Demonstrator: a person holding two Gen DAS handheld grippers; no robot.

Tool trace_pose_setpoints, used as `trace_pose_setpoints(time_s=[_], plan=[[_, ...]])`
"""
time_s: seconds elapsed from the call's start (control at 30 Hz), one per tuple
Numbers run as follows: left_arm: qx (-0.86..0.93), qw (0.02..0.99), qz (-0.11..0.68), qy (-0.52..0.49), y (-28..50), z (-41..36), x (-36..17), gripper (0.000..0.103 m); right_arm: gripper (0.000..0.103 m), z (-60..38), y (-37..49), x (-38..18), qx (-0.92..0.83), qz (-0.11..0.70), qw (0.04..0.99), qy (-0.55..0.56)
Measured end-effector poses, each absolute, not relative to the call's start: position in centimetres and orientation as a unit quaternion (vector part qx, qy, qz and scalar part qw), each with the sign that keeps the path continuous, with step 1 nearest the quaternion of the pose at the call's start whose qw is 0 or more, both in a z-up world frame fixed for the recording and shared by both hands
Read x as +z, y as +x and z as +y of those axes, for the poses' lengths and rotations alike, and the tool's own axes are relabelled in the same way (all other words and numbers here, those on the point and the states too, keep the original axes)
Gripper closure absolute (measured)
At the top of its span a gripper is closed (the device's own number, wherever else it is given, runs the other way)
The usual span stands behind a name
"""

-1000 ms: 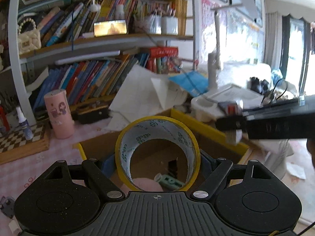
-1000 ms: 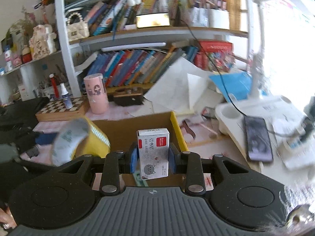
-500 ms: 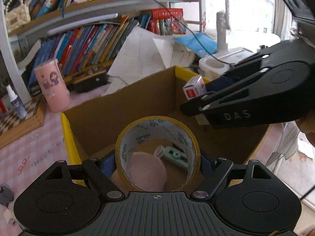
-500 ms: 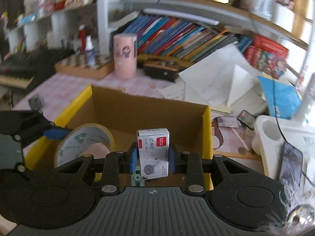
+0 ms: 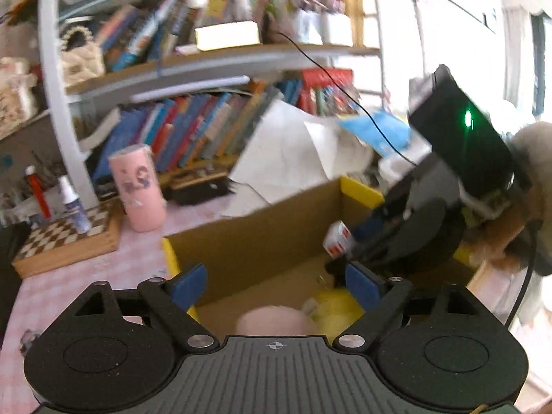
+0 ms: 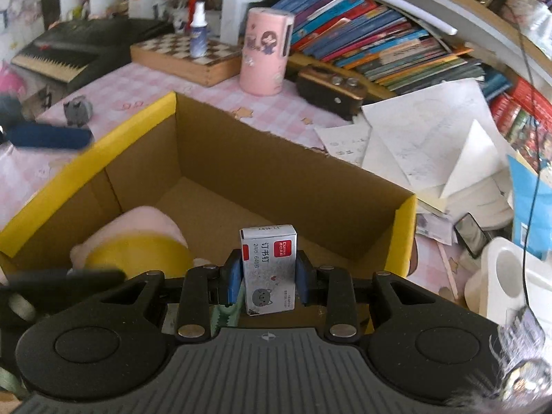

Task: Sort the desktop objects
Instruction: 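Open the left tool to drop the tape roll while the right tool releases the white box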

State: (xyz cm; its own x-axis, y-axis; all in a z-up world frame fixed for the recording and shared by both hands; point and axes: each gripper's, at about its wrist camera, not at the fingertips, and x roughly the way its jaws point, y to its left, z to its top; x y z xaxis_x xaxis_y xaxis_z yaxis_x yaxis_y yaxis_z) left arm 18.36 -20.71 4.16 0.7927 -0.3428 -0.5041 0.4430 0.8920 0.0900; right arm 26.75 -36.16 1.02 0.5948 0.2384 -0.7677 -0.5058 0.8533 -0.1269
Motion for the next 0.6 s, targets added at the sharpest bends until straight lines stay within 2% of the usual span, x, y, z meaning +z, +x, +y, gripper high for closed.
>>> trace_pose_setpoints(time_s=[0.43, 0.53, 0.6], plan=[[-0.142, 0.957, 0.249, 0.036, 17.4, -16.9, 5.1, 0.013, 0.074, -35.0, 27.7, -0.6, 0.229, 0.434, 0.850, -0.191], [-0.133, 0.958, 0.252, 0.026, 17.4, -16.3, 5.1, 0.013, 0.067, -35.1, 27.5, -0.4, 0.223, 0.428, 0.857, -0.182], [-0.131, 0.959, 0.252, 0.022, 17.3, -16.0, 5.2, 0.013, 0.067, -35.2, 27.2, 0.0, 0.220, 0.422, 0.863, -0.173]])
